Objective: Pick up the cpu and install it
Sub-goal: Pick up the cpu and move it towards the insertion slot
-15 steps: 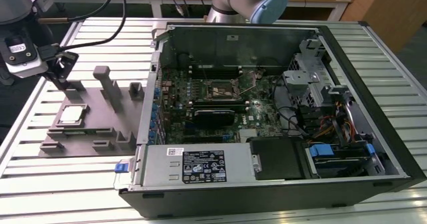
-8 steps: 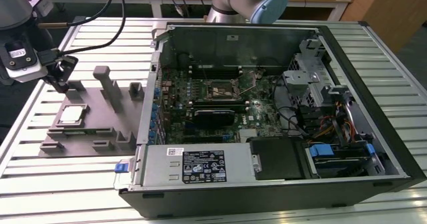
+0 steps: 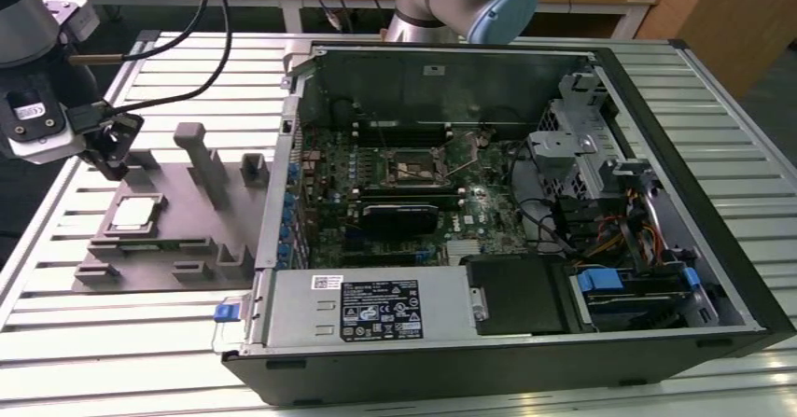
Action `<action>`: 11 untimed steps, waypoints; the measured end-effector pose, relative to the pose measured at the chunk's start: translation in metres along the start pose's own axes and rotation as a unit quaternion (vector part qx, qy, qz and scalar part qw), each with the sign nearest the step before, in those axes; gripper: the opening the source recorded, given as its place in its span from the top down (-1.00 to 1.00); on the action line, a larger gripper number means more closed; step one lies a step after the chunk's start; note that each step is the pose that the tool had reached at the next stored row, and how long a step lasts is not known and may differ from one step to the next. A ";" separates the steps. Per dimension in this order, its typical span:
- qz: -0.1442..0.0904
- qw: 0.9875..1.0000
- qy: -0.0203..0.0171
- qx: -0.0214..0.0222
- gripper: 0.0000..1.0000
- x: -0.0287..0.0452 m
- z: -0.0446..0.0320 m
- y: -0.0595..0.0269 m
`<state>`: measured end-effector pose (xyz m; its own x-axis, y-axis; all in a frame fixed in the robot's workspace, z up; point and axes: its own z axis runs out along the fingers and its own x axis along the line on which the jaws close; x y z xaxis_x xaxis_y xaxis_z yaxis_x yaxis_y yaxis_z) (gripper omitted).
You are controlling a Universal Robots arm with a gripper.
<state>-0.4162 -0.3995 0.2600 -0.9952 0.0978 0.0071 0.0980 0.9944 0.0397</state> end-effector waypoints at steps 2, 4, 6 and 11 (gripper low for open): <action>0.001 1.000 0.000 0.000 0.79 0.0002 0.0024 -0.0009; 0.001 1.000 0.000 0.000 0.79 0.0003 0.0053 -0.0017; 0.001 1.000 0.000 0.000 0.79 0.0004 0.0081 -0.0022; 0.002 1.000 0.000 0.000 0.79 0.0024 0.0141 -0.0031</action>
<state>-0.4190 -0.4018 0.2458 -0.9949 0.1010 0.0072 0.1012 0.9941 0.0397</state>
